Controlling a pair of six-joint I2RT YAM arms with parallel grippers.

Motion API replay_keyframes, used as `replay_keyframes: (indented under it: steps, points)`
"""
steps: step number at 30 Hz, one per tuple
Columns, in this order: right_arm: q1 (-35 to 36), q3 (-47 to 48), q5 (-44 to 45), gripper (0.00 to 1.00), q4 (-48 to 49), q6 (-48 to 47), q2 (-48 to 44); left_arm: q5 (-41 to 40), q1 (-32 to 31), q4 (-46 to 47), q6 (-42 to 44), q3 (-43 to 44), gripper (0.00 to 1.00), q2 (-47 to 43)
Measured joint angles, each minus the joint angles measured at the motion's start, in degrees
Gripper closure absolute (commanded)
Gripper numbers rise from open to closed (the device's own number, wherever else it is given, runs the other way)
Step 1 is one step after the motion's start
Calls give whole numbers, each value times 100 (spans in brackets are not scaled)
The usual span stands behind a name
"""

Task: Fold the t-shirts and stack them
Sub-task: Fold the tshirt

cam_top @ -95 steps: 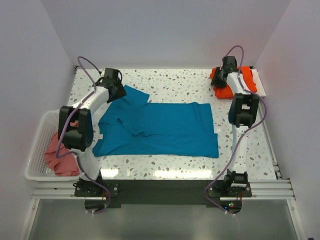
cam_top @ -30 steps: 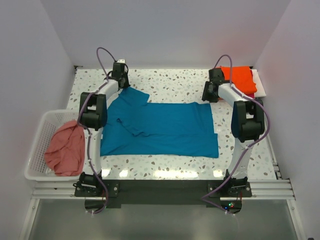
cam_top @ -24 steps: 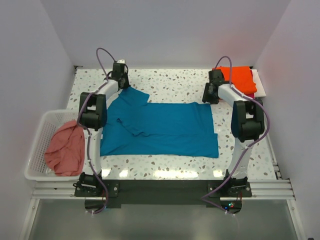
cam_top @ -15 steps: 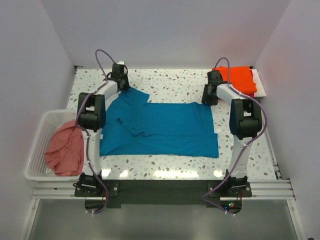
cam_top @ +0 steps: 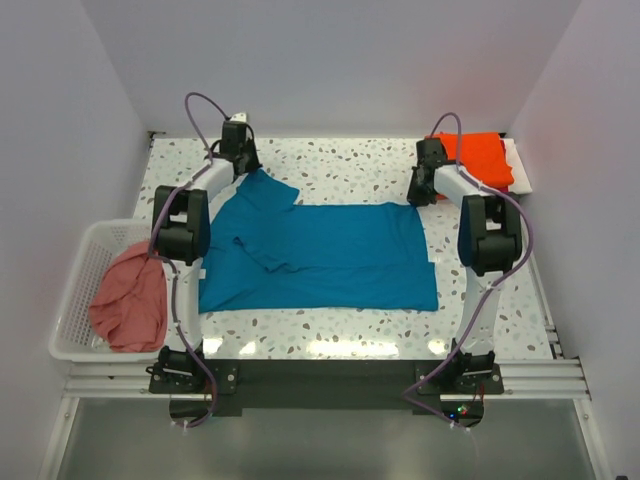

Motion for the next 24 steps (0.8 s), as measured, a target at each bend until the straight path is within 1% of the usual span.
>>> replay_keyframes:
  steps: [1, 4, 11, 16, 18, 24]
  points:
    - [-24, 31, -66, 100, 4, 20, 20, 2, 0, 24, -4, 22, 100, 0]
    - [-109, 105, -256, 100, 42, 109, 72, 13, 0, 39, -46, 227, 100, 4]
    - [-389, 131, -741, 100, 321, 393, 146, 48, 0, 127, -140, 1198, 100, 98]
    - [-551, 179, -1056, 100, 542, 553, 236, 111, 2, 122, -164, 2096, 100, 507]
    - [-570, 275, -1147, 100, 621, 573, 321, 170, 4, 131, -197, 2323, 100, 675]
    - [-575, 356, -1436, 100, 929, 605, 431, 251, 7, 138, -271, 2223, 100, 802]
